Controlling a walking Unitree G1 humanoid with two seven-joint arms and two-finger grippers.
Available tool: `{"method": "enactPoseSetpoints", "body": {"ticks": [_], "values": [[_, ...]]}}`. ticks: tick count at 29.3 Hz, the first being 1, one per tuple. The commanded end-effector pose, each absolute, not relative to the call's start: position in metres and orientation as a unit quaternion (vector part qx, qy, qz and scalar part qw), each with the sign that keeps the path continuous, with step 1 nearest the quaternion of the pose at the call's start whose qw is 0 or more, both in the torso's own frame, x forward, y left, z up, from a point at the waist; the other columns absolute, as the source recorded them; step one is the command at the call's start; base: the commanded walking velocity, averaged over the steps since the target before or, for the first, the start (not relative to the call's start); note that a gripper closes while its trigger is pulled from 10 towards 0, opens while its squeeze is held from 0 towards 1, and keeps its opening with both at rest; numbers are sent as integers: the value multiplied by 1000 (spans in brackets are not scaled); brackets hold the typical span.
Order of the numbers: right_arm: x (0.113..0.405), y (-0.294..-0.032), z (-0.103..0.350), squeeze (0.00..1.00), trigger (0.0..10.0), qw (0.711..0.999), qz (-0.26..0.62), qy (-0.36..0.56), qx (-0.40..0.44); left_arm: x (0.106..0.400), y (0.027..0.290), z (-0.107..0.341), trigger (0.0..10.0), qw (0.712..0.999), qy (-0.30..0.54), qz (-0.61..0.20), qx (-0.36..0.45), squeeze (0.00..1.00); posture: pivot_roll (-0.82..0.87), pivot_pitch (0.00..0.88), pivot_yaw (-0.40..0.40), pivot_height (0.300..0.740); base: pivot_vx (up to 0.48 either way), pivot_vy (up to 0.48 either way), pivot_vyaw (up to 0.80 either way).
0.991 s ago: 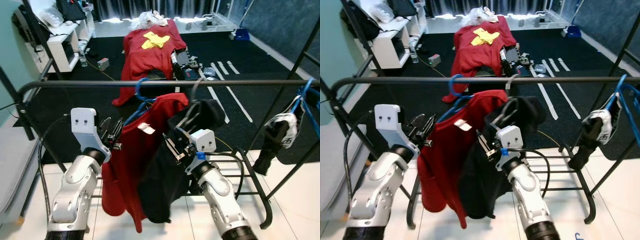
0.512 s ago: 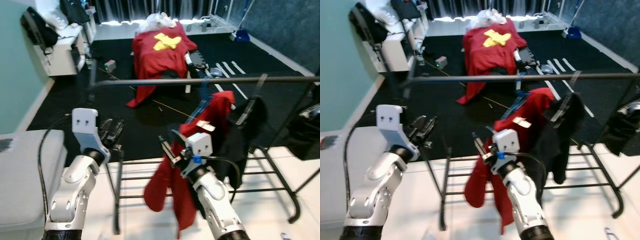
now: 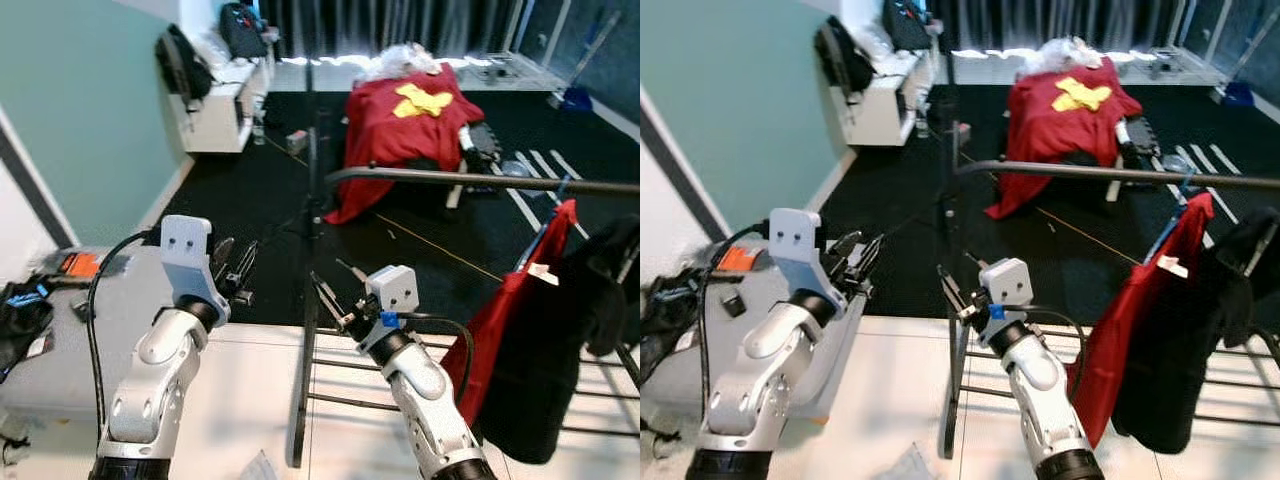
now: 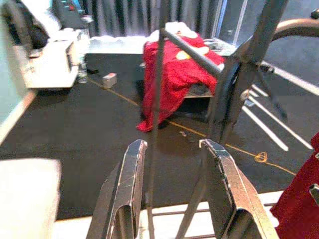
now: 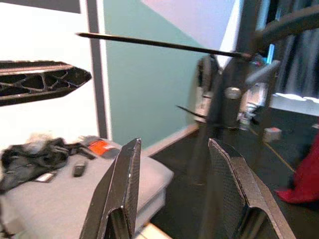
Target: Hang hanger
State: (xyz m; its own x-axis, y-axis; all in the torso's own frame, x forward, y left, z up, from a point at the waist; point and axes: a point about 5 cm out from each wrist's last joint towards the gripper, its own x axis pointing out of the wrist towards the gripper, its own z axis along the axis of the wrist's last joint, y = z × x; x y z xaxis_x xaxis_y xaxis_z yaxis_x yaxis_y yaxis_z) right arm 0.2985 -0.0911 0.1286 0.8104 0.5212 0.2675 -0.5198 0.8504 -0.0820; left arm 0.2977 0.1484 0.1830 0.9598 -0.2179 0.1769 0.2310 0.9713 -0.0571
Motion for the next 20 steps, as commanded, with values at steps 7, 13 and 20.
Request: {"method": "enactPoseSetpoints", "body": {"ticks": [7, 13, 20], "values": [[298, -92, 128, 0, 10000, 952, 271, -143, -2, 298, 145, 182, 10000, 989, -81, -123, -31, 0, 86, 11, 55, 740, 0, -480, 0], [299, -93, 128, 0, 10000, 953, 269, -142, -1, 299, 144, 177, 10000, 990, -59, -124, -42, 0, 86, 16, 55, 740, 0, -160, 0], [304, -99, 131, 0, 10000, 958, 251, -138, 9, 305, 142, 170, 10000, 992, -37, -118, -41, 0, 76, 24, 60, 740, 0, 0, 0]]}}
